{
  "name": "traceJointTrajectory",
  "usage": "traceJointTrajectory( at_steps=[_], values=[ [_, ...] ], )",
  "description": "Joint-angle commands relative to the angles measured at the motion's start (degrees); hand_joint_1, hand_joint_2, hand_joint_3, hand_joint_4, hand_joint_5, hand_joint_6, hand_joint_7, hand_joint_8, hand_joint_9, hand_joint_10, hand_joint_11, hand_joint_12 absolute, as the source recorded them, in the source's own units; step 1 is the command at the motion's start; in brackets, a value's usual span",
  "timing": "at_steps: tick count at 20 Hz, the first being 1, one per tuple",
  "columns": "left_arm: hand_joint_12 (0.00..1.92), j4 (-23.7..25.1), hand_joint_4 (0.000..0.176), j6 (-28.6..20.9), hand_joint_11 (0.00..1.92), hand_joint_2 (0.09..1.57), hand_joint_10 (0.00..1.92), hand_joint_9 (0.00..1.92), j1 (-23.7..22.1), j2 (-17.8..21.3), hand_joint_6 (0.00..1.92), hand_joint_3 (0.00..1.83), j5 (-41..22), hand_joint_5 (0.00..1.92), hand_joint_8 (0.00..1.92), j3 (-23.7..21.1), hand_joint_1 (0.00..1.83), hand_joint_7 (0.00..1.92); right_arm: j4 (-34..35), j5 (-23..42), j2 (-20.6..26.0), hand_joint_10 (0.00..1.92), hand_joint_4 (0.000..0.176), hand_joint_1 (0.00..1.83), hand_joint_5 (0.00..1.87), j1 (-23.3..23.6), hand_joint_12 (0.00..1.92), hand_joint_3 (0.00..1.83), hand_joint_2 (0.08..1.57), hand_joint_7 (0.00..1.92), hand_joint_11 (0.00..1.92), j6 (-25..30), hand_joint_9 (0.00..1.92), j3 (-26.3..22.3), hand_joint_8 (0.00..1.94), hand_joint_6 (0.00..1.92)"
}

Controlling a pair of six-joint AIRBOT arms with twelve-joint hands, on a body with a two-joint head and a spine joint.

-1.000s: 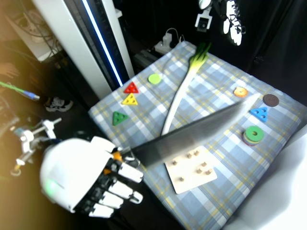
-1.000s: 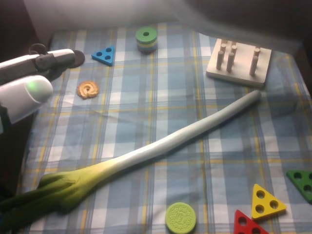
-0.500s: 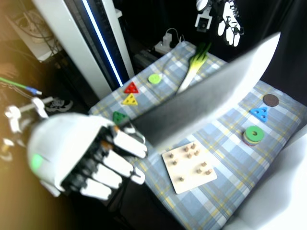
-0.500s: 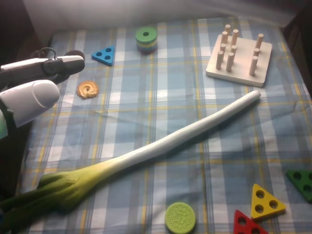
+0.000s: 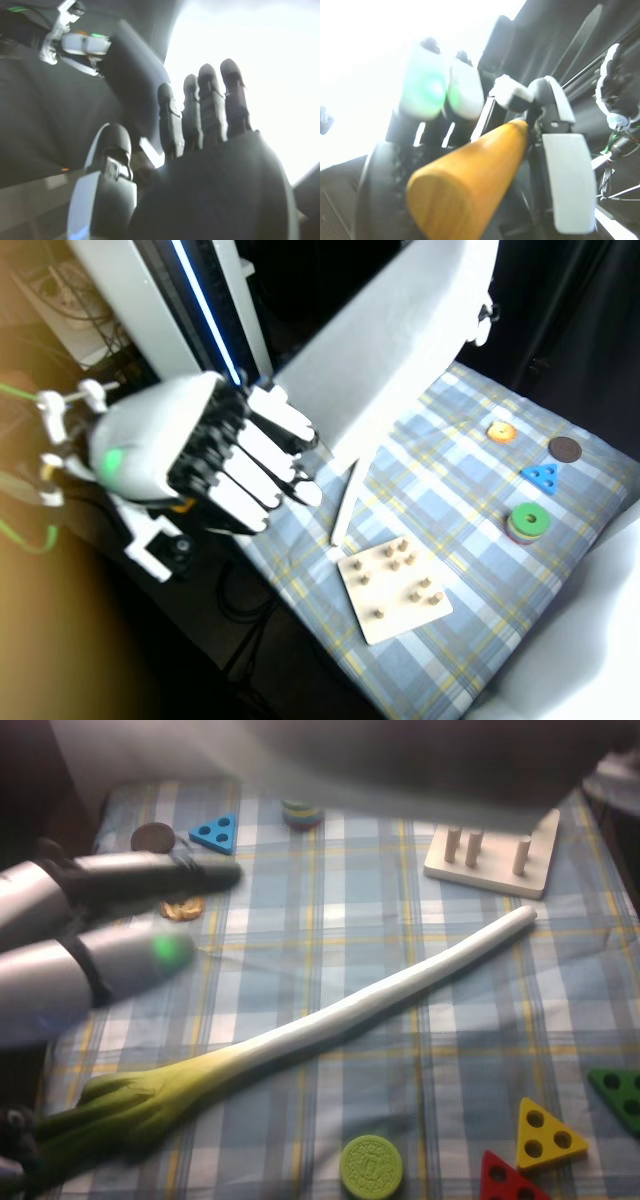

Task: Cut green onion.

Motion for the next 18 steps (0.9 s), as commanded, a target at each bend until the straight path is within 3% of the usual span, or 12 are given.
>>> traceJointTrajectory(
  at_steps=[1, 2, 6, 8, 9, 10, 11, 12, 18],
  values=[
    [0.62, 0.8, 0.01, -0.5, 0.0, 1.4, 0.01, 0.39, -1.4, -0.6, 0.0, 0.02, -3.2, 0.5, 0.01, 0.0, 0.17, 0.47, 2.7, 8.0, 0.1, 1.92, 0.173, 0.71, 1.1, 0.3, 1.92, 0.0, 1.41, 1.37, 1.49, 0.8, 1.45, 0.4, 1.94, 1.92],
    [0.64, 2.8, 0.0, -0.5, 0.0, 1.41, 0.01, 0.42, -2.7, -0.9, 0.0, 0.01, -0.8, 0.5, 0.01, 0.0, 0.16, 0.48, 2.9, 7.8, -0.3, 1.92, 0.171, 0.74, 1.06, -0.1, 1.92, 0.0, 1.41, 1.35, 1.47, 1.2, 1.43, 0.6, 1.94, 1.92],
    [0.56, 10.5, 0.0, 2.0, 0.03, 1.36, 0.01, 0.38, -9.0, -3.3, 0.01, 0.0, 11.5, 0.44, 0.01, 0.2, 0.26, 0.45, 2.9, 7.5, -0.3, 1.92, 0.167, 0.79, 0.99, -1.1, 1.92, 0.0, 1.42, 1.31, 1.5, 1.5, 1.43, 0.4, 1.94, 1.92],
    [0.54, 14.0, 0.0, 2.1, 0.03, 1.38, 0.0, 0.34, -11.6, -4.7, 0.0, 0.01, 15.8, 0.4, 0.0, 0.5, 0.12, 0.41, 3.0, 7.5, -0.1, 1.92, 0.164, 0.78, 1.0, -1.6, 1.92, 0.0, 1.42, 1.3, 1.51, 2.1, 1.44, 0.3, 1.94, 1.92],
    [0.42, 15.2, 0.0, 2.1, 0.01, 1.37, 0.0, 0.23, -12.4, -5.2, 0.0, 0.0, 17.0, 0.29, 0.0, 0.6, 0.02, 0.29, 3.0, 7.5, -0.1, 1.92, 0.115, 0.8, 0.9, -1.6, 1.92, 0.0, 1.42, 1.24, 1.48, 2.2, 1.41, 0.3, 1.94, 1.92],
    [0.42, 15.8, 0.0, 2.1, 0.01, 1.37, 0.0, 0.23, -12.9, -5.6, 0.0, 0.0, 17.6, 0.29, 0.0, 0.7, 0.02, 0.29, 3.0, 7.5, -0.2, 1.92, 0.115, 0.8, 0.9, -1.6, 1.92, 0.0, 1.42, 1.24, 1.48, 2.3, 1.41, 0.2, 1.94, 1.92],
    [0.37, 16.6, 0.0, 2.1, 0.04, 1.36, 0.0, 0.22, -13.4, -6.1, 0.0, 0.0, 18.5, 0.29, 0.0, 0.9, 0.0, 0.27, 3.0, 7.5, -0.3, 1.92, 0.087, 0.8, 0.88, -1.6, 1.92, 0.0, 1.43, 1.22, 1.47, 2.3, 1.39, 0.3, 1.94, 1.92],
    [0.34, 17.3, 0.0, 2.1, 0.03, 1.36, 0.0, 0.17, -13.9, -6.6, 0.0, 0.0, 19.4, 0.25, 0.0, 1.1, 0.0, 0.23, 3.0, 7.5, -0.3, 1.92, 0.072, 0.77, 0.93, -1.6, 1.92, 0.0, 1.44, 1.24, 1.47, 2.3, 1.38, 0.2, 1.94, 1.92],
    [0.18, 19.5, 0.0, 2.1, 0.0, 1.38, 0.0, 0.15, -16.8, -9.6, 0.0, 0.0, 25.0, 0.24, 0.0, 3.2, 0.0, 0.21, 2.7, 8.1, -0.7, 1.92, 0.075, 0.68, 1.01, -3.0, 1.92, 0.0, 1.43, 1.27, 1.48, 2.7, 1.41, -0.7, 1.94, 1.92]
  ],
)
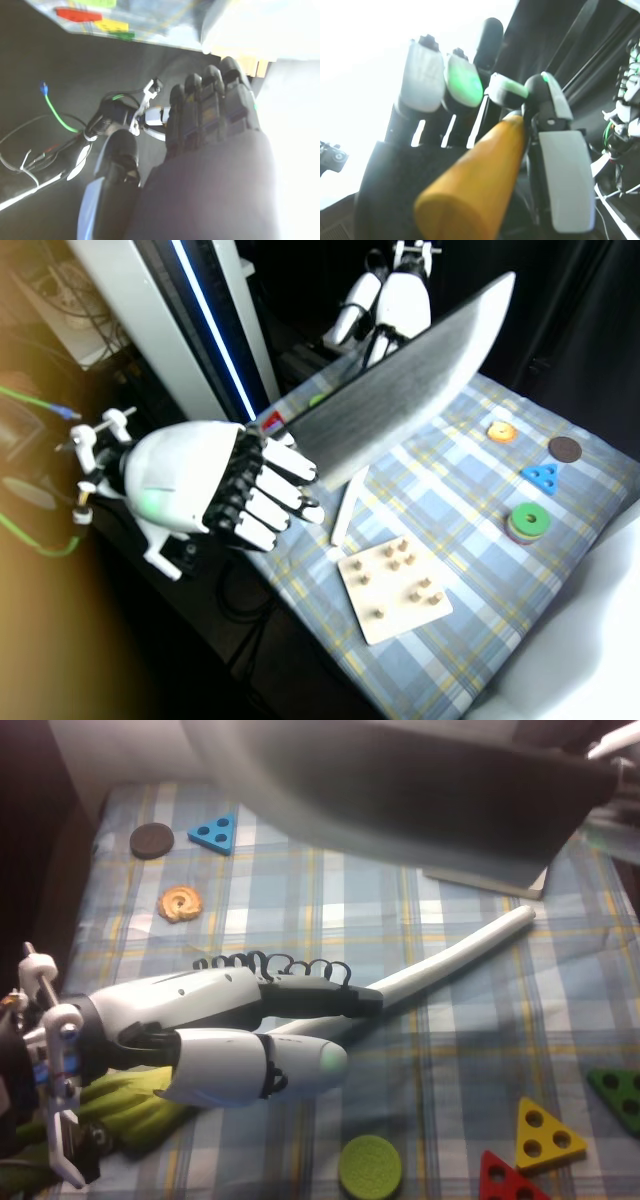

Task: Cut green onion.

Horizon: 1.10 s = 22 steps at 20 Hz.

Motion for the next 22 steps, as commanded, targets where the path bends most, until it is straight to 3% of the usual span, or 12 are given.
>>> traceJointTrajectory(
  at_steps=[1, 4, 5, 7, 12, 13, 18, 19, 22],
  values=[
    [0.18, -0.5, 0.0, -0.2, 0.0, 1.38, 0.0, 0.15, -0.9, -0.3, 0.0, 0.0, -4.7, 0.24, 0.0, 0.3, 0.0, 0.21, 1.7, 8.2, -0.2, 1.92, 0.075, 0.68, 1.01, 0.1, 1.92, 0.0, 1.43, 1.27, 1.48, 1.3, 1.41, 0.2, 1.94, 1.92],
    [0.11, 2.4, 0.0, -0.2, 0.0, 1.38, 0.0, 0.12, -1.9, -0.8, 0.0, 0.0, -1.7, 0.21, 0.0, 0.4, 0.0, 0.2, 1.7, 8.2, -1.2, 1.92, 0.079, 0.69, 1.04, -0.9, 1.92, 0.0, 1.43, 1.31, 1.5, 3.0, 1.44, 0.9, 1.94, 1.92],
    [0.12, 3.9, 0.0, -0.2, 0.05, 1.37, 0.01, 0.13, -2.6, -1.5, 0.0, 0.0, 0.3, 0.19, 0.0, 0.6, 0.0, 0.19, 1.8, 8.1, -1.3, 1.92, 0.078, 0.76, 1.0, -1.3, 1.92, 0.0, 1.42, 1.18, 1.39, 3.1, 1.31, 0.9, 1.94, 1.92],
    [0.11, 4.1, 0.0, 0.2, 0.03, 1.38, 0.0, 0.12, -3.0, -2.2, 0.0, 0.0, 1.6, 0.17, 0.0, 1.1, 0.0, 0.16, 1.8, 8.1, -1.2, 1.92, 0.076, 0.8, 1.0, -1.6, 1.92, 0.0, 1.41, 1.11, 1.32, 3.5, 1.25, 0.9, 1.94, 1.92],
    [0.11, 6.1, 0.0, 0.4, 0.03, 1.38, 0.01, 0.14, -3.4, -3.6, 0.0, 0.0, 5.4, 0.18, 0.01, 1.7, 0.0, 0.18, 1.8, 7.9, -1.5, 1.92, 0.074, 0.81, 1.04, -2.2, 1.92, 0.0, 1.41, 1.22, 1.34, 3.9, 1.34, 0.9, 1.94, 1.92],
    [0.11, 6.5, 0.0, 0.4, 0.03, 1.39, 0.01, 0.15, -3.4, -4.0, 0.01, 0.01, 6.0, 0.19, 0.01, 1.8, 0.0, 0.19, 1.8, 7.8, -1.5, 1.92, 0.074, 0.8, 1.06, -2.3, 1.92, 0.0, 1.41, 1.29, 1.44, 3.9, 1.41, 0.9, 1.94, 1.92],
    [0.14, 7.3, 0.0, 0.4, 0.09, 1.38, 0.01, 0.17, -3.4, -4.7, 0.01, 0.0, 7.6, 0.2, 0.01, 2.1, 0.0, 0.2, 1.0, 5.3, -1.3, 1.92, 0.075, 0.69, 1.17, -2.7, 1.92, 0.0, 1.41, 1.45, 1.56, 4.1, 1.54, 1.1, 1.94, 1.92],
    [0.12, 7.3, 0.0, 0.4, 0.06, 1.38, 0.0, 0.14, -3.4, -4.7, 0.0, 0.0, 7.6, 0.18, 0.0, 2.1, 0.0, 0.17, 0.4, 3.8, -1.3, 1.92, 0.071, 0.76, 1.19, -2.7, 1.92, 0.0, 1.41, 1.46, 1.6, 4.1, 1.57, 1.4, 1.94, 1.92],
    [0.11, 7.3, 0.0, 0.4, 0.04, 1.38, 0.0, 0.15, -3.4, -4.8, 0.0, 0.0, 7.6, 0.19, 0.0, 2.1, 0.0, 0.19, -1.8, -1.8, -1.8, 1.92, 0.075, 0.72, 1.2, -2.7, 1.92, 0.0, 1.43, 1.37, 1.52, 4.1, 1.46, 2.9, 1.94, 1.92]
  ],
)
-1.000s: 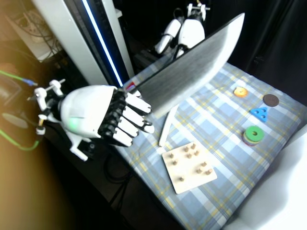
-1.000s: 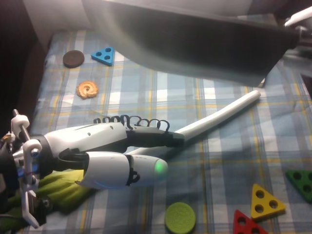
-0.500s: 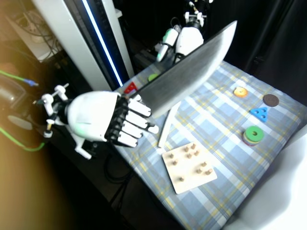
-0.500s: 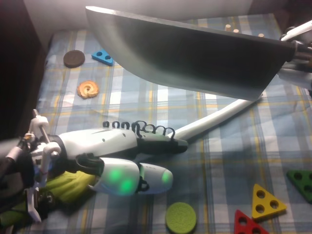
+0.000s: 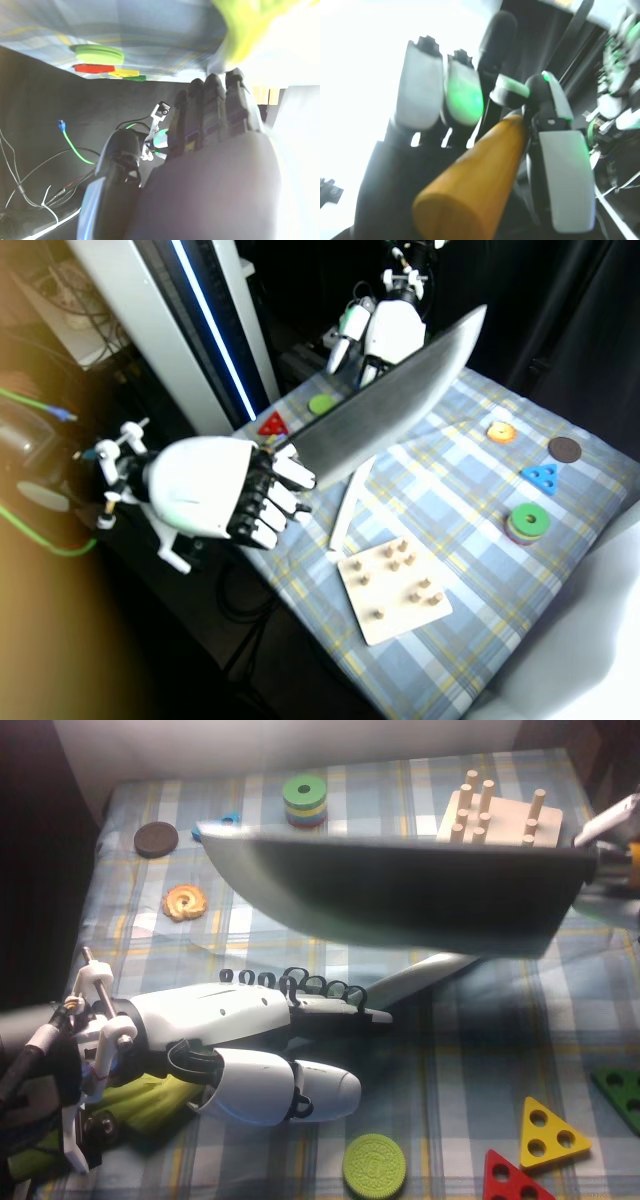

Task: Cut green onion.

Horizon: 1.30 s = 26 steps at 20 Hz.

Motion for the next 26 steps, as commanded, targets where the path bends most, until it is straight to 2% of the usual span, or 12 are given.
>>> traceJointTrajectory(
  at_steps=[1, 5, 8, 10, 12, 13, 15, 16, 19, 22, 23, 26],
  values=[
    [0.11, -0.3, 0.0, -0.3, 0.04, 1.38, 0.0, 0.14, -0.2, -1.0, 0.0, 0.0, -1.7, 0.19, 0.0, 0.0, 0.0, 0.18, 0.9, 4.8, 0.1, 1.92, 0.079, 0.71, 1.18, 0.5, 1.92, 0.0, 1.43, 1.35, 1.5, 0.9, 1.44, 0.5, 1.94, 1.92],
    [0.12, -0.3, 0.0, -0.3, 0.06, 1.38, 0.0, 0.15, -0.3, -1.0, 0.0, 0.0, -1.8, 0.19, 0.0, 0.0, 0.0, 0.18, -2.5, -1.0, 0.0, 1.92, 0.09, 0.71, 1.2, 0.5, 1.92, 0.0, 1.43, 1.37, 1.51, 1.9, 1.46, 2.0, 1.94, 1.92],
    [0.11, -0.3, 0.0, -0.3, 0.04, 1.39, 0.0, 0.14, -0.3, -1.0, 0.0, 0.0, -2.0, 0.19, 0.0, 0.0, 0.0, 0.18, -3.7, -2.8, -0.3, 1.92, 0.094, 0.74, 1.23, 1.0, 1.92, 0.0, 1.41, 1.4, 1.53, 1.9, 1.49, 2.3, 1.94, 1.92],
    [0.1, -0.3, 0.0, -0.3, 0.01, 1.39, 0.0, 0.13, -0.3, -1.1, 0.0, 0.0, -2.1, 0.19, 0.0, 0.0, 0.0, 0.18, -3.1, -1.7, -0.4, 1.92, 0.097, 0.68, 1.15, 1.9, 1.92, 0.0, 1.43, 1.34, 1.46, 2.1, 1.42, 2.4, 1.94, 1.92],
    [0.09, -0.3, 0.0, -0.3, 0.0, 1.4, 0.0, 0.13, -0.3, -0.9, 0.0, 0.0, -2.1, 0.2, 0.0, 0.0, 0.0, 0.19, -1.8, 1.4, -0.4, 1.92, 0.095, 0.69, 1.16, 2.7, 1.92, 0.0, 1.44, 1.32, 1.45, 2.1, 1.4, 2.4, 1.94, 1.92],
    [0.1, -0.3, 0.0, -0.3, 0.02, 1.39, 0.0, 0.14, -0.3, -0.9, 0.0, 0.0, -2.1, 0.2, 0.0, 0.0, 0.0, 0.18, -0.4, 4.4, -0.2, 1.92, 0.094, 0.67, 1.1, 3.2, 1.92, 0.0, 1.43, 1.31, 1.48, 2.1, 1.4, 2.4, 1.94, 1.92],
    [0.09, -0.3, 0.0, -0.4, 0.0, 1.39, 0.0, 0.12, -0.4, -0.9, 0.0, 0.0, -2.2, 0.17, 0.0, 0.1, 0.0, 0.17, 1.6, 7.9, 0.2, 1.92, 0.099, 0.62, 1.1, 4.4, 1.92, 0.0, 1.45, 1.33, 1.53, 1.5, 1.43, 2.4, 1.94, 1.92],
    [0.09, -0.3, 0.0, -0.4, 0.01, 1.39, 0.01, 0.13, -0.4, -0.9, 0.0, 0.0, -2.3, 0.18, 0.0, 0.1, 0.0, 0.18, 2.1, 8.5, 0.3, 1.92, 0.1, 0.69, 1.12, 5.2, 1.92, 0.0, 1.46, 1.37, 1.54, 0.9, 1.48, 2.5, 1.94, 1.92],
    [0.02, -0.3, 0.0, -0.4, 0.0, 1.39, 0.0, 0.09, -0.6, -0.9, 0.0, 0.0, -2.5, 0.14, 0.0, 0.0, 0.0, 0.13, 3.1, 8.7, 0.4, 1.92, 0.101, 0.67, 1.05, 8.4, 1.92, 0.0, 1.45, 1.35, 1.53, -0.3, 1.49, 3.4, 1.94, 1.92],
    [0.07, -0.3, 0.0, -0.4, 0.11, 1.4, 0.01, 0.19, -0.6, -0.9, 0.01, 0.0, -2.5, 0.21, 0.01, -0.1, 0.0, 0.22, 5.2, 8.6, 0.8, 1.92, 0.106, 0.71, 1.15, 9.5, 1.92, 0.0, 1.44, 1.43, 1.59, -1.8, 1.54, 4.3, 1.94, 1.92],
    [0.07, -0.3, 0.0, -0.4, 0.12, 1.4, 0.01, 0.2, -0.6, -0.9, 0.01, 0.0, -2.5, 0.21, 0.01, -0.1, 0.0, 0.22, 6.0, 8.4, 0.8, 1.92, 0.108, 0.75, 1.15, 9.8, 1.92, 0.0, 1.44, 1.43, 1.59, -2.0, 1.54, 4.8, 1.94, 1.92],
    [0.08, -0.3, 0.0, -0.4, 0.13, 1.4, 0.01, 0.2, -0.6, -0.8, 0.01, 0.0, -2.7, 0.22, 0.01, -0.3, 0.0, 0.23, 7.0, 6.8, 1.3, 1.92, 0.111, 0.72, 1.14, 11.4, 1.92, 0.0, 1.44, 1.39, 1.57, -3.2, 1.52, 5.9, 1.94, 1.92]
  ],
)
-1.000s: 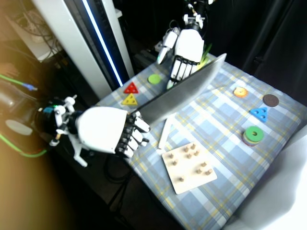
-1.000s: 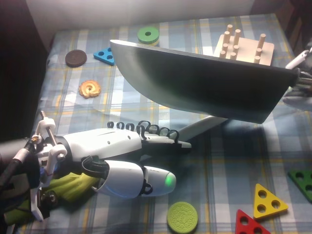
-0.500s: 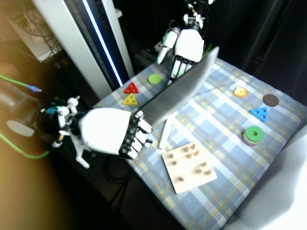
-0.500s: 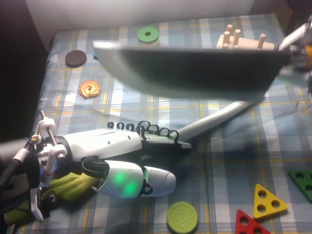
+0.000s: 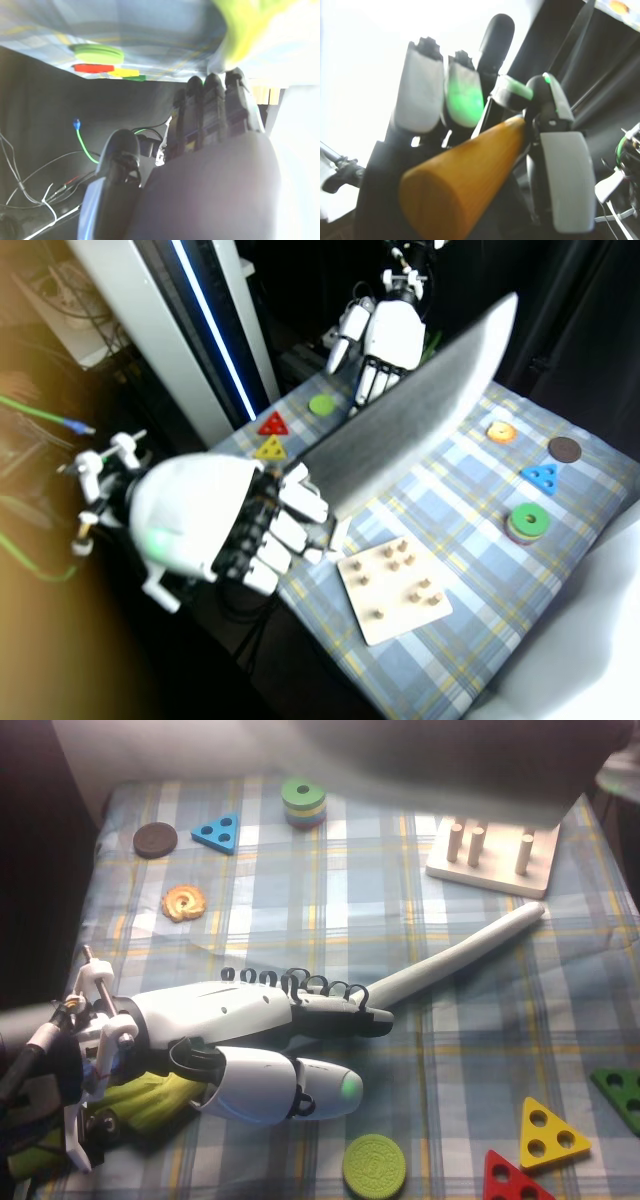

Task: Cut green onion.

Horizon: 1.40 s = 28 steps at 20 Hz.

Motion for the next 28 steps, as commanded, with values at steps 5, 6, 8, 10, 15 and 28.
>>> traceJointTrajectory(
  at_steps=[5, 6, 8, 10, 15, 28],
  values=[
    [0.07, -0.6, 0.0, -0.4, 0.11, 1.4, 0.01, 0.19, -0.3, -0.4, 0.01, 0.0, -3.2, 0.21, 0.01, -0.6, 0.0, 0.22, 4.1, 5.5, 0.8, 1.92, 0.105, 0.82, 1.22, 1.9, 1.92, 0.0, 1.41, 1.47, 1.65, -1.0, 1.59, 2.0, 1.94, 1.92],
    [0.05, -0.6, 0.0, -0.4, 0.07, 1.4, 0.0, 0.15, -0.3, -0.4, 0.0, 0.0, -3.1, 0.17, 0.0, -0.6, 0.0, 0.18, 4.8, 5.1, 0.8, 1.92, 0.106, 0.83, 1.24, 1.9, 1.92, 0.0, 1.42, 1.49, 1.68, -1.1, 1.62, 2.4, 1.94, 1.92],
    [0.05, -0.6, 0.0, -0.3, 0.07, 1.39, 0.01, 0.17, -0.3, -0.4, 0.01, 0.0, -2.7, 0.19, 0.01, -0.5, 0.0, 0.21, 5.6, 4.1, 0.7, 1.92, 0.108, 0.82, 1.26, 2.0, 1.92, 0.0, 1.42, 1.51, 1.67, -1.3, 1.63, 3.2, 1.94, 1.92],
    [0.06, -0.6, 0.0, -0.3, 0.09, 1.38, 0.01, 0.21, -0.3, -0.4, 0.01, 0.0, -2.5, 0.24, 0.01, -0.5, 0.0, 0.23, 6.2, 3.6, 0.6, 1.92, 0.122, 0.8, 1.23, 2.4, 1.92, 0.0, 1.42, 1.48, 1.64, -1.3, 1.58, 3.8, 1.94, 1.92],
    [0.05, -0.6, 0.0, -0.3, 0.07, 1.39, 0.0, 0.2, -0.3, -0.5, 0.0, 0.0, -2.5, 0.22, 0.0, -0.5, 0.0, 0.22, 5.8, 0.7, 0.5, 1.92, 0.129, 0.75, 1.24, 2.9, 1.92, 0.0, 1.41, 1.46, 1.61, -2.1, 1.56, 4.2, 1.94, 1.92],
    [0.07, -0.7, 0.0, -0.4, 0.11, 1.41, 0.01, 0.22, -0.3, -0.4, 0.01, 0.0, -2.7, 0.24, 0.01, -0.6, 0.0, 0.25, 6.1, -6.0, -3.6, 1.92, 0.151, 0.63, 1.06, 2.9, 1.92, 0.0, 1.41, 1.28, 1.48, -2.2, 1.41, 5.9, 1.94, 1.92]
  ],
)
